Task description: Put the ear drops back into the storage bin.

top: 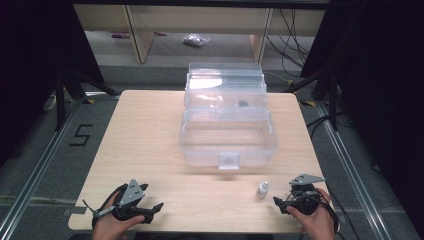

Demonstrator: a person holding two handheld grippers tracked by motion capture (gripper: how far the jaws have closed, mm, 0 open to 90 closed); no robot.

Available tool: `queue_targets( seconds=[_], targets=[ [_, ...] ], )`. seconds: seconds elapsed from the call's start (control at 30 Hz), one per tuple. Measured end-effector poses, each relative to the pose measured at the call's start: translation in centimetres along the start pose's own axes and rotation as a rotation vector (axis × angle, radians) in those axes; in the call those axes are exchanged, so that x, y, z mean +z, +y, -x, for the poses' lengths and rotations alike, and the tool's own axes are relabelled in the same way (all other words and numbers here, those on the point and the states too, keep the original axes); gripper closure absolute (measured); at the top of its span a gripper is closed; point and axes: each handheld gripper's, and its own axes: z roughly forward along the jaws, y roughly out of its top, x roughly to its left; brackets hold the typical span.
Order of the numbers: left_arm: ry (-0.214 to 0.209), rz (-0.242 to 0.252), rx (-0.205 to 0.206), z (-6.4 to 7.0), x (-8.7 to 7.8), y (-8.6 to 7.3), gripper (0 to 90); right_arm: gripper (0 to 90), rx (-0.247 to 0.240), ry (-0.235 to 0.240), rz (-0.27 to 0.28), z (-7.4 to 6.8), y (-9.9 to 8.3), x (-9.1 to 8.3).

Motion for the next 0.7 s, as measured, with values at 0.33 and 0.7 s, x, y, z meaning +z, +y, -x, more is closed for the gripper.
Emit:
queue_targets(
  seconds=[0.33, 0.7],
  targets=[
    [-0.002, -0.003, 0.002, 0.0, 0.0, 0.0, 17.9, 22.1, -0.012, 0.033, 0.002, -0.6, 0.3, -0.2],
    [0.004, -0.007, 0.015, -0.1, 0.0, 0.0, 17.9, 21.7, -0.023, 0.073, 0.016, -1.3, 0.6, 0.0]
  ],
)
